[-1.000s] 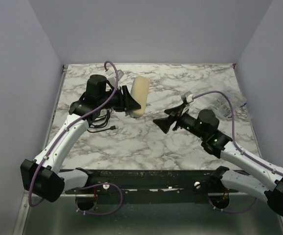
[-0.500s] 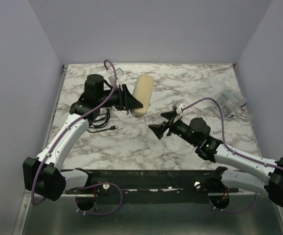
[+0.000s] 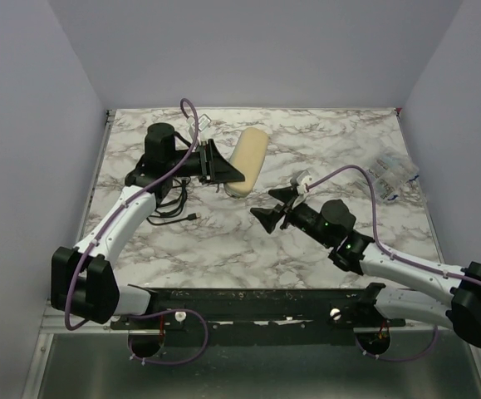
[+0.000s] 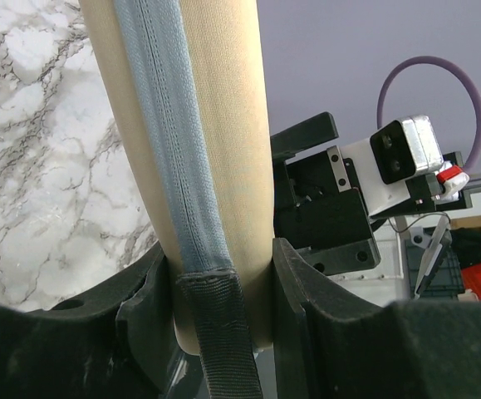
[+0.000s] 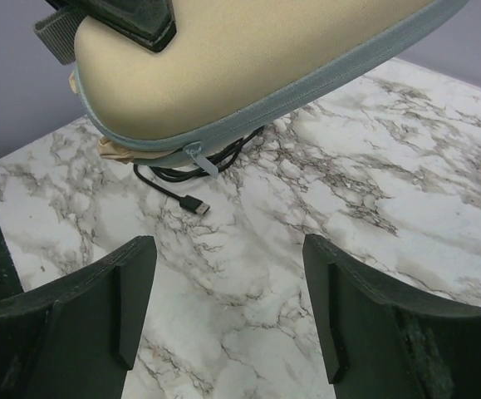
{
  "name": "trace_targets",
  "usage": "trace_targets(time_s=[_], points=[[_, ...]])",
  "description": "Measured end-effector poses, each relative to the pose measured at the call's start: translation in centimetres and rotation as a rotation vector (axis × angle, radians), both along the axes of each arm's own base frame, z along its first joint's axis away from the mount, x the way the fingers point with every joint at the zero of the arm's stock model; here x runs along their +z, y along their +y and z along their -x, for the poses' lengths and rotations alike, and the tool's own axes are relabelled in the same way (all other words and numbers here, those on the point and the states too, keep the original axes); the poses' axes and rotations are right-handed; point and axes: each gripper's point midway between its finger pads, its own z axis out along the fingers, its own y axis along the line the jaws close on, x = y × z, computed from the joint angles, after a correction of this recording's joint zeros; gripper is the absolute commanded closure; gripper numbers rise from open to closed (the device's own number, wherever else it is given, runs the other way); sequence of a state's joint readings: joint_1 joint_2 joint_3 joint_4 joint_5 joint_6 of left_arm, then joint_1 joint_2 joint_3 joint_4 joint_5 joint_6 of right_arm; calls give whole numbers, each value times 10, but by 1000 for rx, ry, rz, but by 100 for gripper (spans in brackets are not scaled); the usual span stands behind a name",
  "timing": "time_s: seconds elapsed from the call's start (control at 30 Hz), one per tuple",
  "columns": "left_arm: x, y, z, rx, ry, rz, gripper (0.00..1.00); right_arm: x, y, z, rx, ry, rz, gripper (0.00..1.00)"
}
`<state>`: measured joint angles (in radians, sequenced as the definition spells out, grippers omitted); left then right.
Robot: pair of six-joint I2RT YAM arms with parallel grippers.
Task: Open the umbrella
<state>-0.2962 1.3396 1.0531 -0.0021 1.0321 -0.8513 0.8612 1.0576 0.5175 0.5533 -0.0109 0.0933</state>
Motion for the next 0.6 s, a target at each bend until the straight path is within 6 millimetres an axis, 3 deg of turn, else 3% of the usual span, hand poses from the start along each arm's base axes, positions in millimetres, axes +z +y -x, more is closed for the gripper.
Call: trace_targets(time_s=[0.6], points=[[-6,0,9,1,-51,-82,100,0,15,-14,-3,-67,-19,46]])
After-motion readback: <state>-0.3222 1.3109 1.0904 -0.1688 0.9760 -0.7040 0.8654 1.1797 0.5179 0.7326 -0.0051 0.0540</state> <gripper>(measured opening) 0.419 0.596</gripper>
